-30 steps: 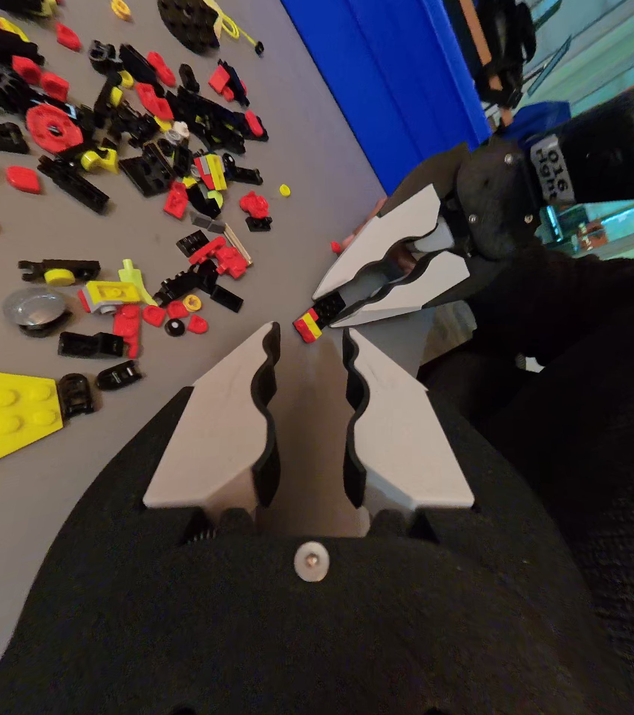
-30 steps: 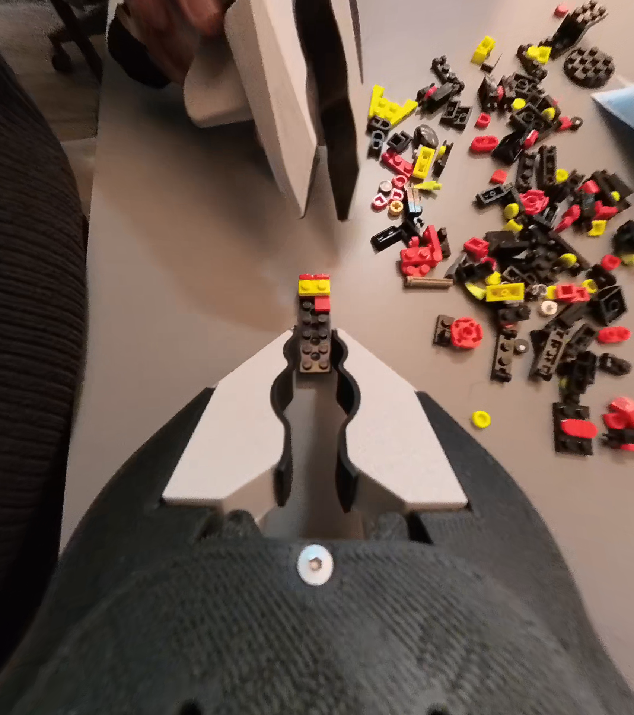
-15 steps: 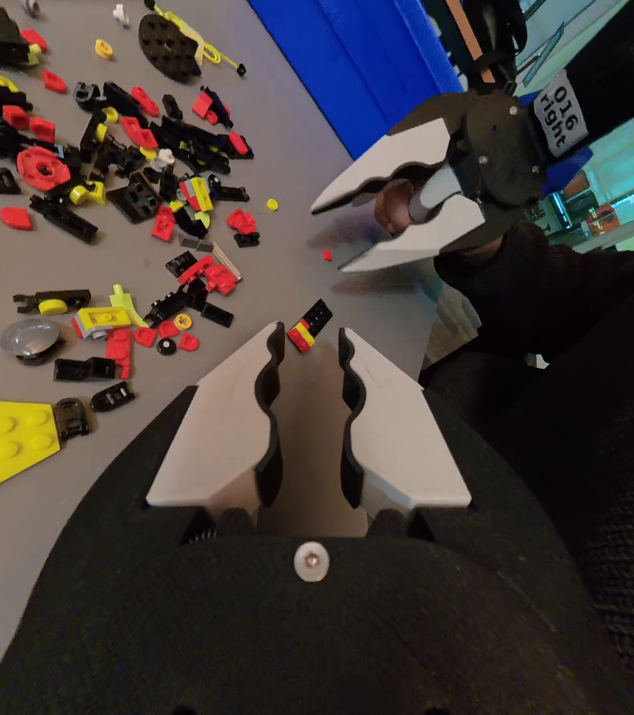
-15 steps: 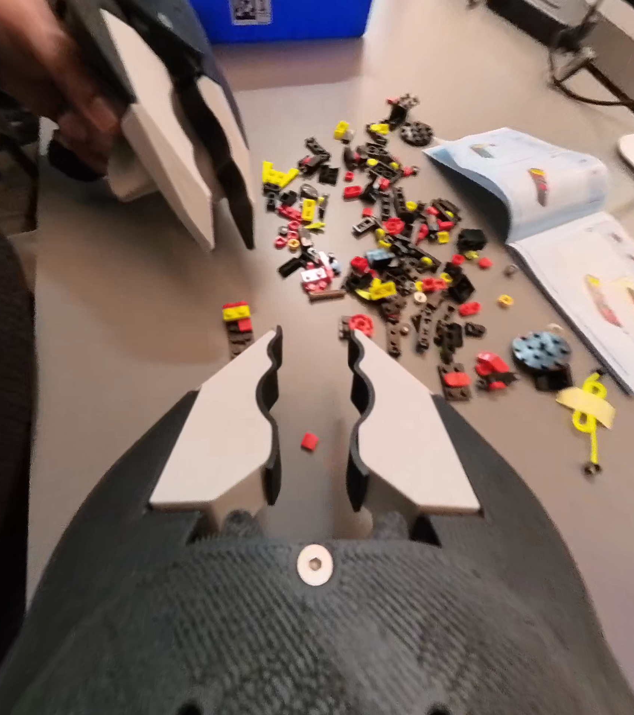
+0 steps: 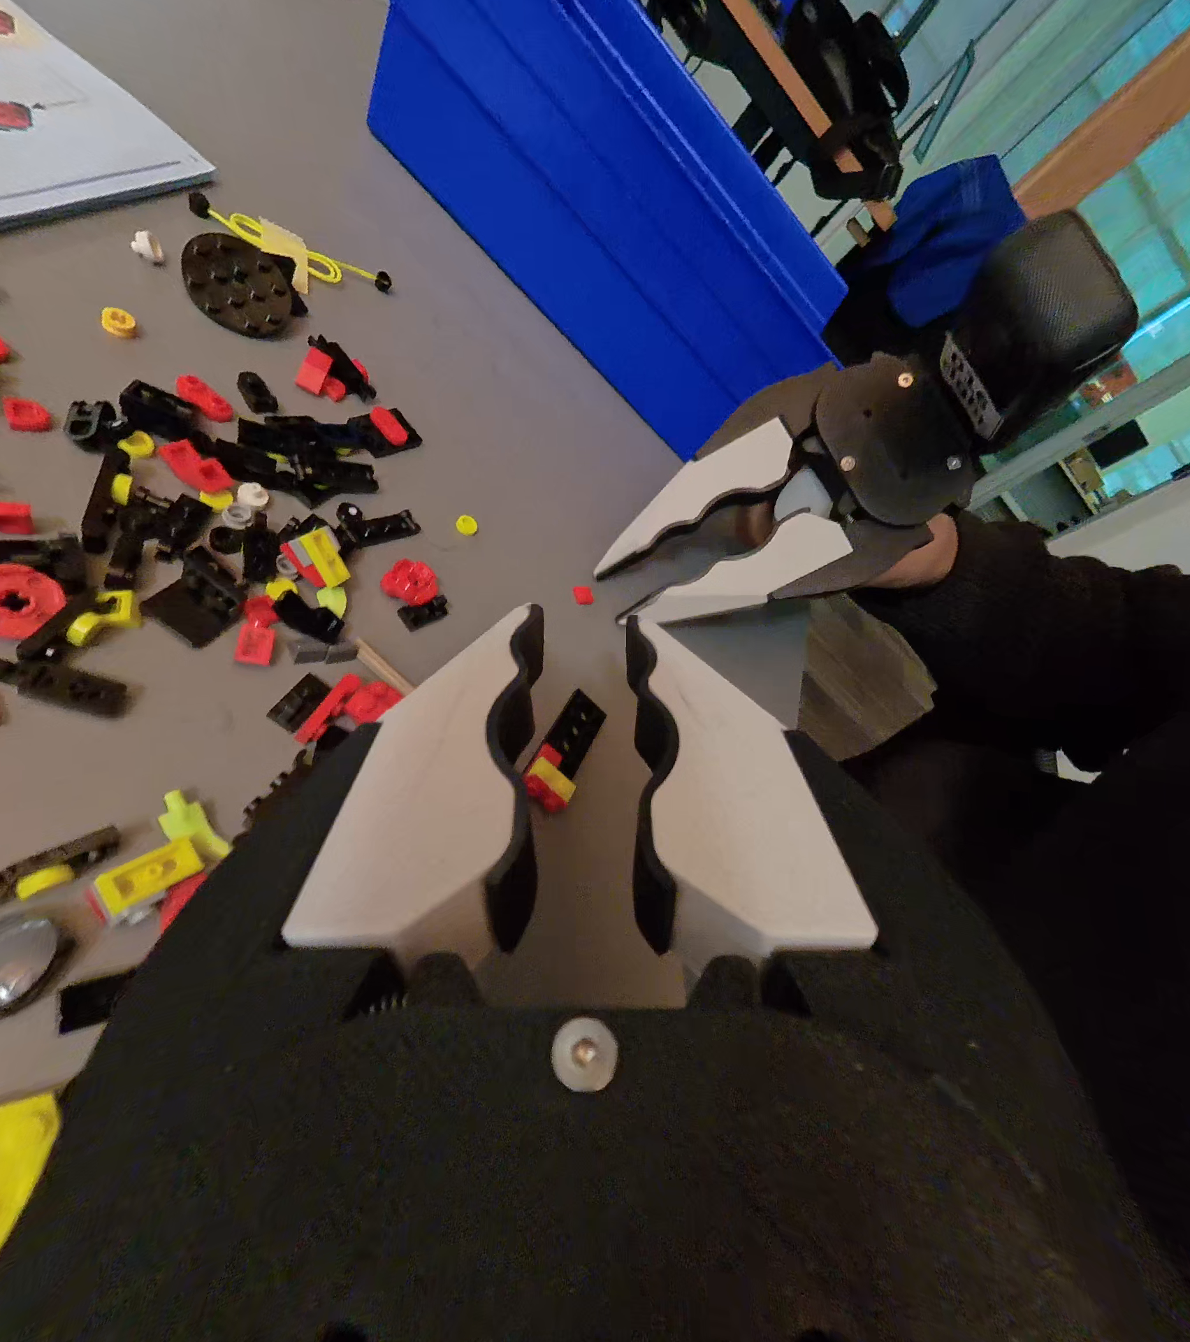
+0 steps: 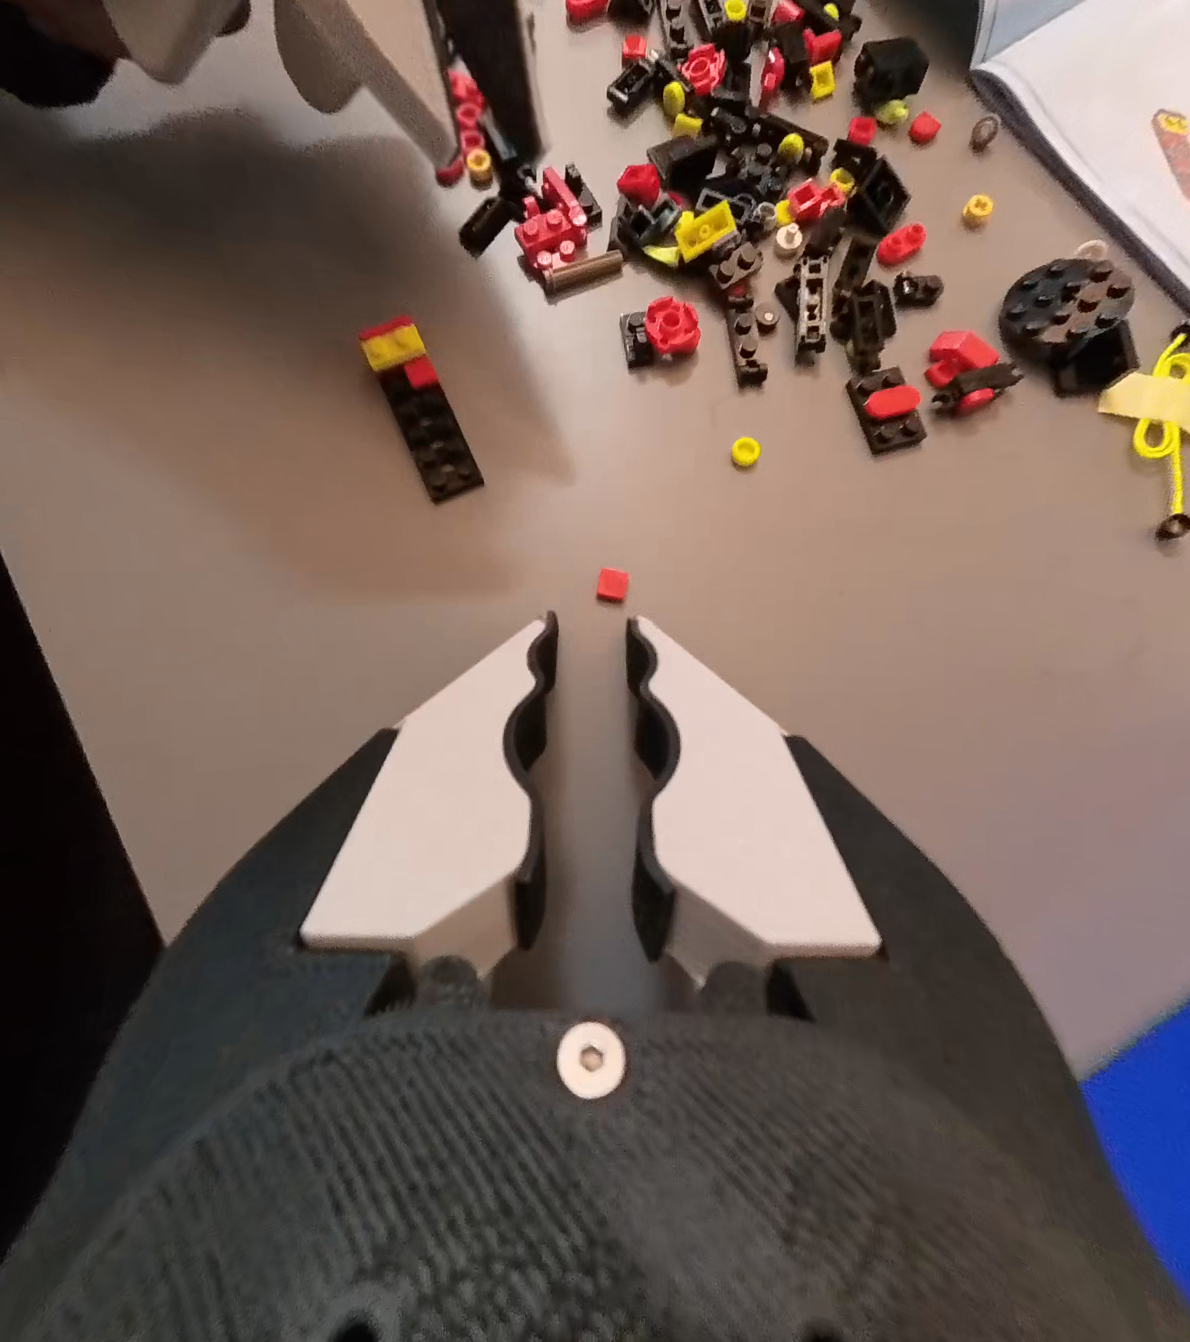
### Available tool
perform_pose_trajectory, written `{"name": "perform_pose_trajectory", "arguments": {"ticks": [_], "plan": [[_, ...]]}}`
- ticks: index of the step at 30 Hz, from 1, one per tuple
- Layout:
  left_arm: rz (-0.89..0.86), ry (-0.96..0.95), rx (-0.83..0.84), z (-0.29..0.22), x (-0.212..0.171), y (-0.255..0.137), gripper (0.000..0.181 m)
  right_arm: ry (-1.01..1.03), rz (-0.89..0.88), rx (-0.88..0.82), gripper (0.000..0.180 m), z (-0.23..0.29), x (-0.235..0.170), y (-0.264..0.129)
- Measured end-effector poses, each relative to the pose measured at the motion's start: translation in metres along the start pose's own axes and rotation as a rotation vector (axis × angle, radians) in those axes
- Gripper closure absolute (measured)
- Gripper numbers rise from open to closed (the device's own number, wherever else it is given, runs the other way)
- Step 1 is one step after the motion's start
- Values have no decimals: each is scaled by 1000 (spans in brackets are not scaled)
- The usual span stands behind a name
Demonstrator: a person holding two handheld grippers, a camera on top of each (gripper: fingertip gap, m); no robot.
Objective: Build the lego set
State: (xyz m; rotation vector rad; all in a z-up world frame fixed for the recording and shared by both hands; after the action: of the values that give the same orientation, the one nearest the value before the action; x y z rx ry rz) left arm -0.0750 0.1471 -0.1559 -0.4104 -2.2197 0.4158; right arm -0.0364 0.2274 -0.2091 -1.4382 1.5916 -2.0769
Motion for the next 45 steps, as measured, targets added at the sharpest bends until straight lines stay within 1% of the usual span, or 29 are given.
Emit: {"name": "perform_pose_trajectory", "arguments": {"ticks": [1,5,6,8,11,13,14,17,21,23,25,27,28,31,34,38,42,45], "plan": [[0,0,-7,-1,2,2,161,17,-16,10,162,1,1,-1],[6,3,-8,0,5,7,163,110,-98,55,162,-2,9,-1],[9,3,-7,0,5,8,167,147,-112,77,162,-3,11,0],[17,5,-1,1,4,9,171,203,-106,118,162,-4,10,5],[14,5,6,1,3,8,171,224,-101,128,163,-7,9,5],[7,1,14,2,2,6,170,206,-95,119,166,-8,9,5],[3,-3,18,3,2,4,169,190,-84,118,174,-7,8,6],[-11,-18,30,5,0,-1,169,139,-69,129,174,-3,12,7],[-23,-44,56,9,-4,-10,169,26,-162,181,175,14,39,0],[-10,-64,75,12,-10,-13,168,-40,-181,203,175,27,49,0],[25,-79,96,16,-19,-14,168,-100,-154,214,175,36,51,6],[78,-52,136,18,-30,-13,169,-155,-114,221,175,43,50,14],[112,-21,163,18,-36,-12,169,-181,-102,224,180,46,51,17],[217,55,216,16,-56,-6,168,-227,-116,228,180,50,59,19],[255,76,237,13,-65,-1,167,-246,-125,226,180,50,64,20],[240,78,273,18,-66,-7,168,-247,-127,226,180,45,66,22],[182,61,321,26,-58,-18,169,-228,-159,242,180,43,73,23],[129,119,392,31,-48,-25,170,-224,-155,248,180,43,74,26]]}}
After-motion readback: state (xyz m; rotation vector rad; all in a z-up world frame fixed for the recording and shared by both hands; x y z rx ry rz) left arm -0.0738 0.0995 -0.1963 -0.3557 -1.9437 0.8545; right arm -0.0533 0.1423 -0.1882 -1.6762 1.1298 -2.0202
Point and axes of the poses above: each gripper's, where its closed fingertips meet, y out along the fingers, x out of its top, z = x × y across the jaws, the point moved 1 cm from there along -y, back along the fingers, and after that the axes turned 7 degrees about z, right-handed, at the moved point
